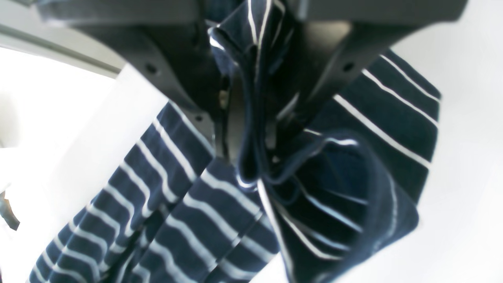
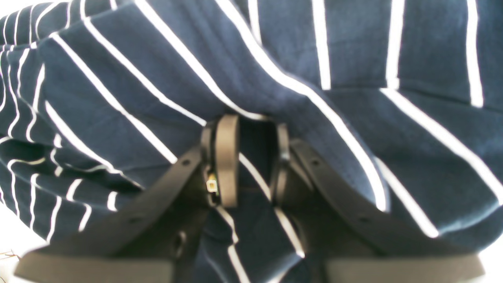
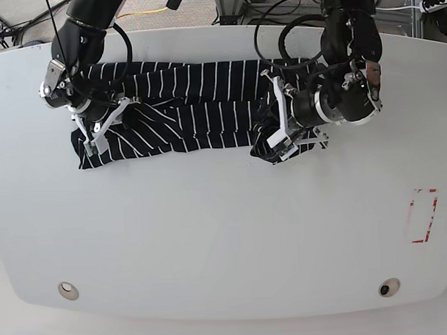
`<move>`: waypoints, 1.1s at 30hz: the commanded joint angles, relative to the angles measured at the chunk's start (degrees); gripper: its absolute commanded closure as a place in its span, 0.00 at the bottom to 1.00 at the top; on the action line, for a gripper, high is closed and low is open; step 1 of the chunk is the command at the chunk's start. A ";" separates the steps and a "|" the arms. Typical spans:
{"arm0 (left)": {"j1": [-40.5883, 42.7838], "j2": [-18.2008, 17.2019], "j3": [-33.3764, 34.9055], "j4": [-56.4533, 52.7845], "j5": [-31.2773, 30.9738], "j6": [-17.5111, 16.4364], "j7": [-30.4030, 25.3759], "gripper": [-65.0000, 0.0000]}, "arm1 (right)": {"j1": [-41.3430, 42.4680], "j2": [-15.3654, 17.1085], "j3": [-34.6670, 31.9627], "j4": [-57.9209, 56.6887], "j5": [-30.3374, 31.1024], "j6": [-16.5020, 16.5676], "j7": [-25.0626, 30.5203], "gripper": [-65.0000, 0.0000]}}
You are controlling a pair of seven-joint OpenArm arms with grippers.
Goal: Fold the T-shirt properly
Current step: 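Move the left gripper to the middle of the strip and grasp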
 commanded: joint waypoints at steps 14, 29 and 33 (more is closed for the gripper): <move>-1.14 2.22 9.06 0.74 6.00 -0.08 -1.21 0.93 | 1.38 0.55 0.31 0.93 0.83 -0.05 0.46 0.81; -4.74 9.52 11.52 2.23 4.94 -0.08 1.34 0.43 | 1.38 0.37 0.13 0.84 0.83 -0.05 0.46 0.81; -5.27 9.08 7.48 2.41 3.53 -0.08 2.04 0.44 | 1.46 -0.60 0.05 0.93 0.65 -0.05 0.46 0.81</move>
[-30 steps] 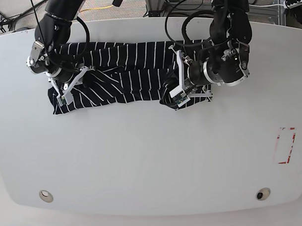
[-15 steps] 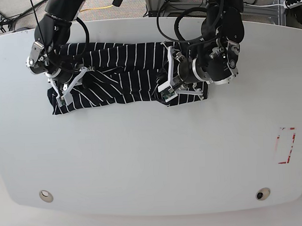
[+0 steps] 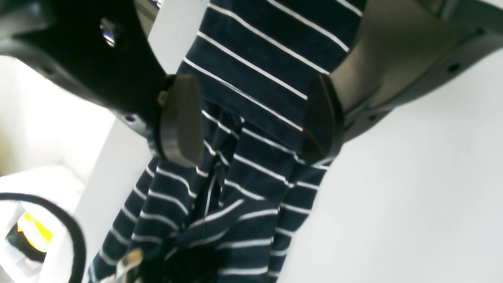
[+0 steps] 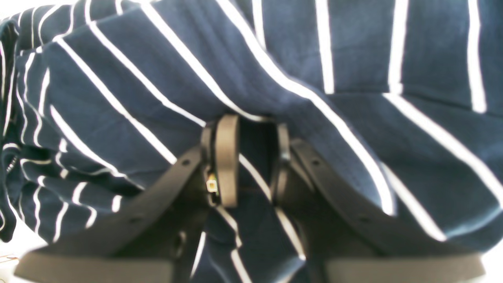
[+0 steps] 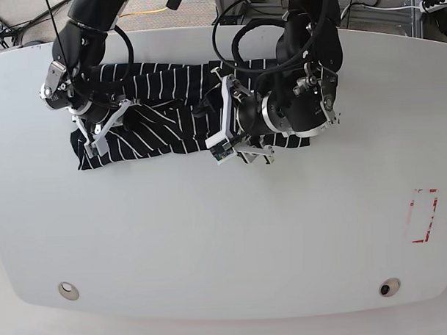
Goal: Fold the T-shirt properly
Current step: 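Move the left gripper to the middle of the strip and grasp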
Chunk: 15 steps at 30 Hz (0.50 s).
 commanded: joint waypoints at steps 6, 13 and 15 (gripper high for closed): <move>-0.33 -6.73 -6.98 1.08 1.57 -0.06 -0.78 0.44 | 1.64 -0.14 -0.13 5.24 1.09 -0.05 -0.20 0.81; 3.63 -13.68 -7.94 -0.24 6.85 -0.06 -1.75 0.44 | 5.34 -0.14 0.31 13.59 1.18 -0.05 -7.41 0.72; 5.56 -15.35 -7.94 -0.77 7.03 -0.06 -3.15 0.44 | 6.48 -0.14 1.10 14.99 1.27 -0.05 -9.43 0.56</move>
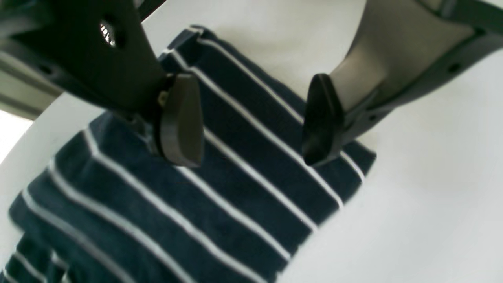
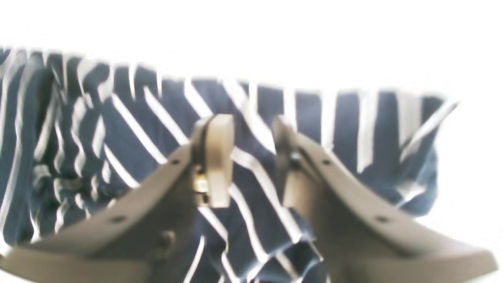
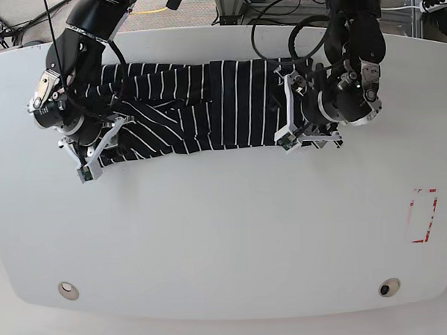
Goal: Fold the T-shirt properly
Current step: 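Move the left gripper to the middle of the strip and grasp, then lift the strip end with the right gripper and fold it toward the left gripper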
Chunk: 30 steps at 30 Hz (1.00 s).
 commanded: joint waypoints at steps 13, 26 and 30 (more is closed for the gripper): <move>4.08 -3.47 -0.10 -4.78 -0.47 -0.08 -7.25 0.44 | 9.80 9.37 19.54 -11.92 10.83 0.12 -9.04 0.00; 1.62 -3.65 -0.10 -9.09 -0.56 -0.08 -7.51 0.44 | 5.23 19.84 23.32 -34.78 24.01 0.12 -7.54 0.00; 1.53 -3.74 -0.10 -9.09 -0.56 -0.08 -7.51 0.44 | 2.95 16.93 23.24 -34.78 24.98 0.12 -7.37 0.00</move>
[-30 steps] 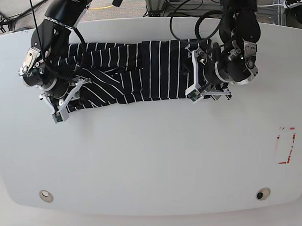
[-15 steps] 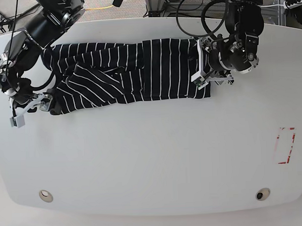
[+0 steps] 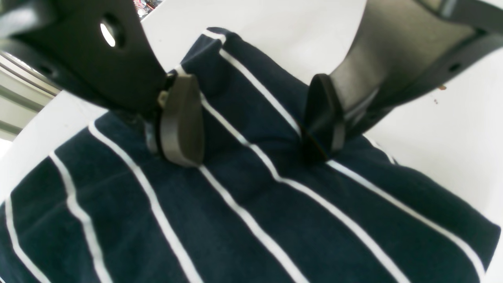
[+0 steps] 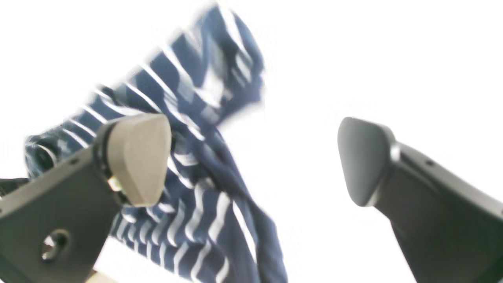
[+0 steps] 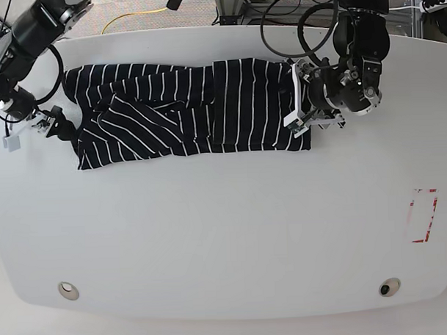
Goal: Fold the T-shirt properly
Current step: 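Lift the strip end with the right gripper and fold it toward the left gripper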
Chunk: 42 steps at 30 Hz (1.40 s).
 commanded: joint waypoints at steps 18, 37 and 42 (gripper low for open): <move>-0.66 0.33 -5.63 0.57 -0.47 -0.08 -0.06 0.44 | -5.59 -13.34 -7.76 15.02 1.77 0.34 0.59 0.07; -1.71 2.88 -5.72 0.49 -0.38 2.87 -0.06 0.44 | -9.37 -13.34 -7.76 15.20 1.68 0.34 0.59 0.83; -1.71 2.88 -5.63 0.49 -0.38 2.95 -0.06 0.44 | -9.72 -13.08 -7.76 15.46 1.68 0.34 0.59 1.00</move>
